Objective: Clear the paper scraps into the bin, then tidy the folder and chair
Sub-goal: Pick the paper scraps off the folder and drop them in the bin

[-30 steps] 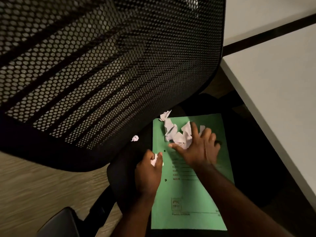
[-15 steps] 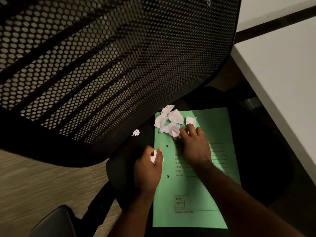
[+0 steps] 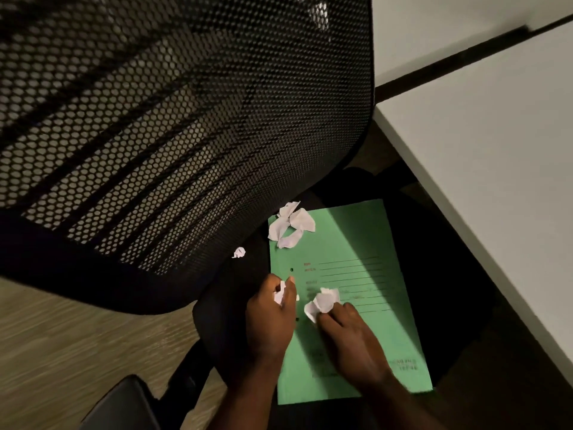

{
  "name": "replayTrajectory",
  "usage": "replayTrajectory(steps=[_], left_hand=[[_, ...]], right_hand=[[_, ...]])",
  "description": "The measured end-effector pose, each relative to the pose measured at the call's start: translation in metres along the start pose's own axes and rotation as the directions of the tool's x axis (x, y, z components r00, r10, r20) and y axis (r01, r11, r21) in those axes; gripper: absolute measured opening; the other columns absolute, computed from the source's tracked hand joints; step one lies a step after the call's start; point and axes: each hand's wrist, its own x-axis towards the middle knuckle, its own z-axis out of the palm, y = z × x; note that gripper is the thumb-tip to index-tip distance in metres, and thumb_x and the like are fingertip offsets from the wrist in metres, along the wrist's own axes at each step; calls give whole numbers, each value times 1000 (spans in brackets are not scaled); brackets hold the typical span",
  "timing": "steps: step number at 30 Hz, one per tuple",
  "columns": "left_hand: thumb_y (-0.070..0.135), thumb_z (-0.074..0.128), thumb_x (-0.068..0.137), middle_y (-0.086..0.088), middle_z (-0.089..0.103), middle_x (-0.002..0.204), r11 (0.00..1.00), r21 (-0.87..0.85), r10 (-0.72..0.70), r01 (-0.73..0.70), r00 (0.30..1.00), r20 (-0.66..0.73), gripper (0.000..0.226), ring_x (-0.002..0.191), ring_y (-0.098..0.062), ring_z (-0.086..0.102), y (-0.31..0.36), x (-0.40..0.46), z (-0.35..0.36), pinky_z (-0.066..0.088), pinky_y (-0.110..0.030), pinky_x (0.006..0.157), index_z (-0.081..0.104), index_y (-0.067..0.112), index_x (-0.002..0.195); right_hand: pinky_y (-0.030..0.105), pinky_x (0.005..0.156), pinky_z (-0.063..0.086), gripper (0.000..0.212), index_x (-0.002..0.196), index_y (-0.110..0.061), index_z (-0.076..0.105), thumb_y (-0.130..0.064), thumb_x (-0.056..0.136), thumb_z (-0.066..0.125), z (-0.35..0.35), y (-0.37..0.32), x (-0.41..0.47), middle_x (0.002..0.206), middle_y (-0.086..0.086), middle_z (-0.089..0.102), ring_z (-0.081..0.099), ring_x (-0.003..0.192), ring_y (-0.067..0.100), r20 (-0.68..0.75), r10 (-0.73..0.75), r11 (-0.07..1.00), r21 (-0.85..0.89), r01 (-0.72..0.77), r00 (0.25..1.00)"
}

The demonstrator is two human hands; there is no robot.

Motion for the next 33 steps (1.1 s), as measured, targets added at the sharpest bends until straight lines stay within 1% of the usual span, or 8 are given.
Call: replayTrajectory(steps=[8,15,18,22,25,28,30,33], left_hand=[[30,63,89,-5,71,72,990,0,141,-142,984,111,24,69,-27,67,22,-32,-24,54,-39,60,56,12,75],[45,56,87,8,56,55,936,-19,346,-352,906,245,29,52,-13,55,39,-80,-46,40,-28,48,44,24,70],[47,55,87,13,52,53,892,-16,435,-452,847,306,23,49,-9,51,46,-102,-49,35,-23,48,46,29,74],[40,58,88,6,64,64,782,-85,585,-617,680,442,12,58,-18,57,54,-138,-38,43,-26,53,61,30,95],[46,54,87,6,61,62,731,-137,632,-669,588,505,20,56,-13,57,62,-171,-24,44,-26,54,63,30,97],[49,51,85,14,58,57,776,-221,604,-591,592,533,21,59,-2,56,68,-204,-8,37,-9,50,60,30,83],[49,54,86,14,59,56,801,-242,571,-547,576,585,25,60,2,58,70,-230,6,36,-7,50,59,27,74],[39,61,88,16,63,61,822,-257,517,-508,478,710,23,57,2,58,68,-279,30,38,-9,48,60,24,71]], right_hand=[[24,53,27,36,97,-21,50,-16,71,76,-18,-32,-48,95,-2,57,41,81,16,-96,85,994,-61,-91,992],[27,55,30,22,94,-21,52,-20,79,68,-45,-63,-113,90,-1,55,46,79,21,-318,249,962,-25,-271,915],[30,58,43,21,101,-17,57,-21,81,62,-54,-73,-147,92,6,61,52,80,27,-394,300,951,48,-307,869],[35,60,48,25,94,-8,65,-26,90,48,-63,-76,-195,90,10,62,54,75,31,-471,382,919,100,-382,795],[32,65,44,20,94,-10,63,-24,92,49,-67,-69,-236,87,8,58,52,78,25,-575,502,850,188,-493,646],[24,78,42,14,101,-10,65,-17,91,59,-64,-59,-281,97,8,62,55,89,23,-631,636,742,344,-575,444],[16,83,37,17,101,-8,66,-18,91,57,-59,-54,-315,99,8,62,56,92,21,-646,701,663,436,-609,300],[22,80,42,20,99,-7,68,-20,90,55,-45,-47,-369,99,8,63,58,91,20,-640,764,548,572,-611,86]])
